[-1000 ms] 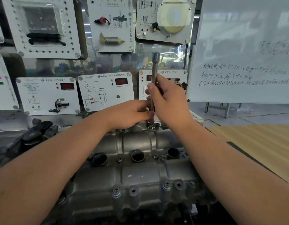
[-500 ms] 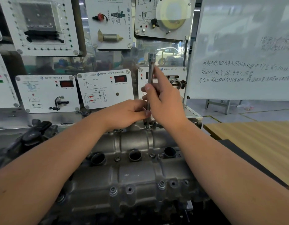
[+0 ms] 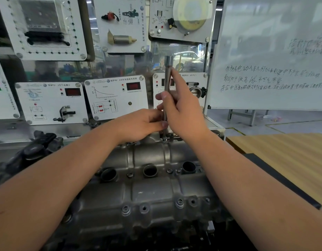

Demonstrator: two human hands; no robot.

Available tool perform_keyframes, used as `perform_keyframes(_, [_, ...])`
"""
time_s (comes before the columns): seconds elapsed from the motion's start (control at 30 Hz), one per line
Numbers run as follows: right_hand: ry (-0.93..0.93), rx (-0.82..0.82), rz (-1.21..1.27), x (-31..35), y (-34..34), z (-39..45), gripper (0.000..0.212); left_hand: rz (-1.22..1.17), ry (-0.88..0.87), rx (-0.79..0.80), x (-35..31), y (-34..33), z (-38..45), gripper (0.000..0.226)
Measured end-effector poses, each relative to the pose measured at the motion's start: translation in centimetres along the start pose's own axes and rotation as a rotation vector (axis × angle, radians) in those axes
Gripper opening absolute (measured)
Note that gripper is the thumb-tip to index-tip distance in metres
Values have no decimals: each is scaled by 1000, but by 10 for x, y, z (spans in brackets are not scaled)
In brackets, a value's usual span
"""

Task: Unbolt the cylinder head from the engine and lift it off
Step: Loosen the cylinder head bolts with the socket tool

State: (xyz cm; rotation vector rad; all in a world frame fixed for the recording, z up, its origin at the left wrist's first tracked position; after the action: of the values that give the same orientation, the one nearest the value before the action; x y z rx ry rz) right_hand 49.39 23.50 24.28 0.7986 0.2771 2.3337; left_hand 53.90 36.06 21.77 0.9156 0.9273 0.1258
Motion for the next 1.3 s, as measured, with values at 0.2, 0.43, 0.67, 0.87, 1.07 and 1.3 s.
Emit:
perform_keyframes(0.2, [92, -118, -48, 5, 3, -1, 27, 57, -37, 10, -5, -1, 3, 22])
perform_keyframes(0.43, [31, -35, 2, 1, -3, 0, 51, -10, 6, 0, -2, 1, -2, 37])
perform_keyframes(0.67, [102, -152, -23, 3, 2, 1, 16, 16, -12, 1, -7, 0, 3, 30])
perform_keyframes(0.87, [21, -94, 5, -4, -2, 2, 51, -41, 1, 1, 1, 2, -1, 29])
perform_keyframes(1.07, [97, -172, -57, 2, 4, 1, 13, 46, -47, 16, -7, -2, 4, 29])
perform_keyframes(1.3, [18, -42, -13, 0, 0, 2, 43, 27, -47, 14, -7, 0, -1, 24])
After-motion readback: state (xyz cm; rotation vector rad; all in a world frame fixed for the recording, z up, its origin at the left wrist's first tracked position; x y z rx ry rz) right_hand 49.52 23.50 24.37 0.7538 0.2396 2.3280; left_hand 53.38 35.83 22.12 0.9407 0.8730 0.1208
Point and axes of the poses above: each hand's wrist, its own z-axis towards the middle knuckle, its own y-axis out of the back of the hand, x = y × z, the point moved 5 cm from there along z, towards the middle knuckle, and after that the axes turned 9 degrees about -z, right-handed, at the moved point
